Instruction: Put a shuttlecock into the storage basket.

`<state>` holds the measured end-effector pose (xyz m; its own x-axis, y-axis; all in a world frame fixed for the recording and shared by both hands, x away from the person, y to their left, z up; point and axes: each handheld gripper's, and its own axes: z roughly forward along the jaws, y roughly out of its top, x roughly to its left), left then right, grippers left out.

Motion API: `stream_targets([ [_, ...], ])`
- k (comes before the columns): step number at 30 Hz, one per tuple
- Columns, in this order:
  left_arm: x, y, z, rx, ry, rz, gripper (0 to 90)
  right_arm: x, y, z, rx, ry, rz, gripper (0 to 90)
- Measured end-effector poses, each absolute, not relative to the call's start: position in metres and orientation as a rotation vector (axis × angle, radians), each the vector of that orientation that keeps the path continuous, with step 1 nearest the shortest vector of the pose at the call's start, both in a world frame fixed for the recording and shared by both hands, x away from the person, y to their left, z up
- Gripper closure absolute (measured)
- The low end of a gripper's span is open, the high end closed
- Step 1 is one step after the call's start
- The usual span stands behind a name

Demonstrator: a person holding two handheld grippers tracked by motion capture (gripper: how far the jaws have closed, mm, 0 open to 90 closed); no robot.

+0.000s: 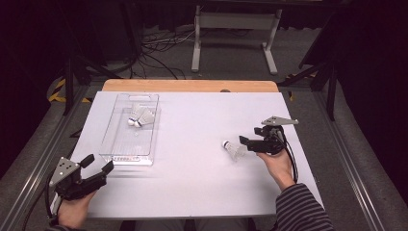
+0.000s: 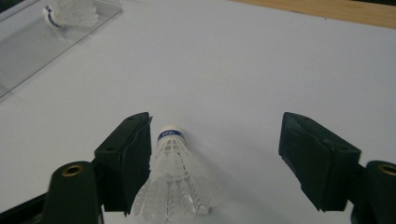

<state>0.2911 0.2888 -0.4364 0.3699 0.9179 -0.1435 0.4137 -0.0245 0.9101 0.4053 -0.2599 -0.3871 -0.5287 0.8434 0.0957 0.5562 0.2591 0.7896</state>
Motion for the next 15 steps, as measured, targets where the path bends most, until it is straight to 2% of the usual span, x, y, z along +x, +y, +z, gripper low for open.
stream_targets([
  [15, 0.2916, 0.2884, -0.4368, 1.623, 1.213, 0.623, 24.3, 0.4077, -0.2611, -0.3923, 1.291, 2.378, 0.944, 47.5],
])
